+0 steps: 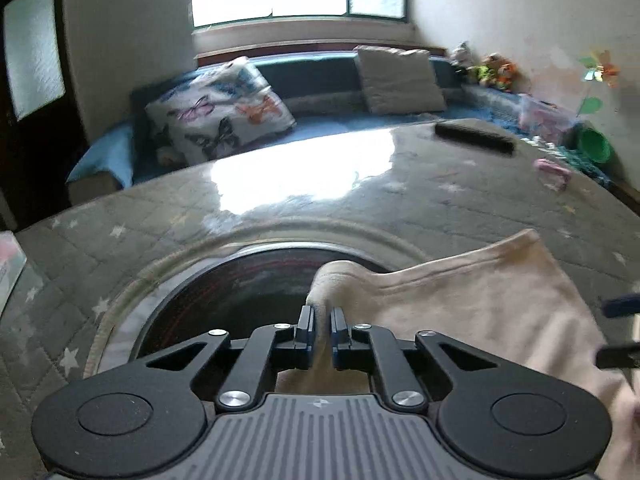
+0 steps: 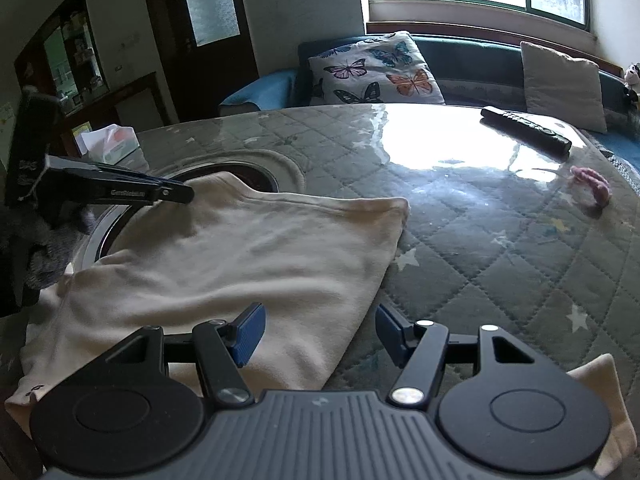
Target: Fold clothes
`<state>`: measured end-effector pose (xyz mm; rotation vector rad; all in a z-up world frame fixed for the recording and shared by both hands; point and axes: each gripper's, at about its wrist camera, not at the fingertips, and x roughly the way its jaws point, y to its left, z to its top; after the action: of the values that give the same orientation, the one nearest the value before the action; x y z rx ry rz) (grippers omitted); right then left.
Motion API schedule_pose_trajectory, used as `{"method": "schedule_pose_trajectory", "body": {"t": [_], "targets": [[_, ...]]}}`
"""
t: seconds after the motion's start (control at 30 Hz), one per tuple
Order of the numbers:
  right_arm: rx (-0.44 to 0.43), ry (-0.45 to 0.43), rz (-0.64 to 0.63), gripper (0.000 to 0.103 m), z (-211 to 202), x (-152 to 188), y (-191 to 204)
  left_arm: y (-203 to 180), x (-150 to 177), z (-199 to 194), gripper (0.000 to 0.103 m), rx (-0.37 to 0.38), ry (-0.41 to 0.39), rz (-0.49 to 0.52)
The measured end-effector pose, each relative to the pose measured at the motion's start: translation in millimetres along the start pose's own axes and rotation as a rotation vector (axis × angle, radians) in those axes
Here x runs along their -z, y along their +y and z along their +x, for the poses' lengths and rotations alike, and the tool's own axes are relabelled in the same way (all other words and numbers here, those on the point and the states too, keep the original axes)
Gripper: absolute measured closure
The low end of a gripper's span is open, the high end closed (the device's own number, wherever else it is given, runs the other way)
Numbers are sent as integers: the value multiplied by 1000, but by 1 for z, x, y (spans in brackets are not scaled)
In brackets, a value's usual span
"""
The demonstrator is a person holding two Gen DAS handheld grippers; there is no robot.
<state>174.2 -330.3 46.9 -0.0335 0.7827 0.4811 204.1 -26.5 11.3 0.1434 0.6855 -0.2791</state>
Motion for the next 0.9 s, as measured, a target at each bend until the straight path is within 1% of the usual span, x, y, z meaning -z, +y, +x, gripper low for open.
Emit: {"method": "schedule_pose_trajectory", "body": {"t": [0.1, 0.17, 0.2, 0.27, 0.33, 0.4, 0.43, 0.47, 0.5, 0.53, 0.57, 0.67, 0.8, 0.9], "targets": [[3, 0, 6, 41, 0, 0, -2, -14, 5, -11, 95, 61, -12, 36], [8, -1, 8, 41, 0, 0, -3, -22, 9, -16, 94, 110, 5, 51], [11, -2, 10, 41, 0, 0, -4, -25, 12, -18, 93, 153, 20, 59], [16, -6, 14, 41, -2, 0, -6, -31, 15, -23, 90, 205, 32, 74], [22, -10, 17, 41, -3, -1, -7, -36, 16, -30, 89, 204, 18, 104], [30, -13, 19, 41, -3, -2, -9, -34, 15, -36, 87, 181, -6, 96], [34, -14, 20, 41, -3, -3, -10, -32, 13, -37, 81, 157, -11, 87], [36, -15, 21, 41, -3, -4, -10, -31, 12, -36, 68, 121, -13, 78], [39, -17, 23, 41, -2, -5, -11, -29, 11, -35, 61, 91, -13, 69], [40, -18, 25, 41, -1, -6, -12, -28, 12, -33, 54, 81, -9, 66], [41, -19, 26, 41, 0, -8, -13, -27, 13, -31, 54, 78, 0, 67], [49, -22, 37, 41, 5, -13, -18, -32, 20, -26, 54, 102, 28, 88], [69, -18, 49, 41, 15, -21, -26, -43, 23, -20, 54, 132, 28, 114], [81, -15, 67, 45, 23, -28, -32, -51, 26, -16, 55, 149, 40, 143]]}}
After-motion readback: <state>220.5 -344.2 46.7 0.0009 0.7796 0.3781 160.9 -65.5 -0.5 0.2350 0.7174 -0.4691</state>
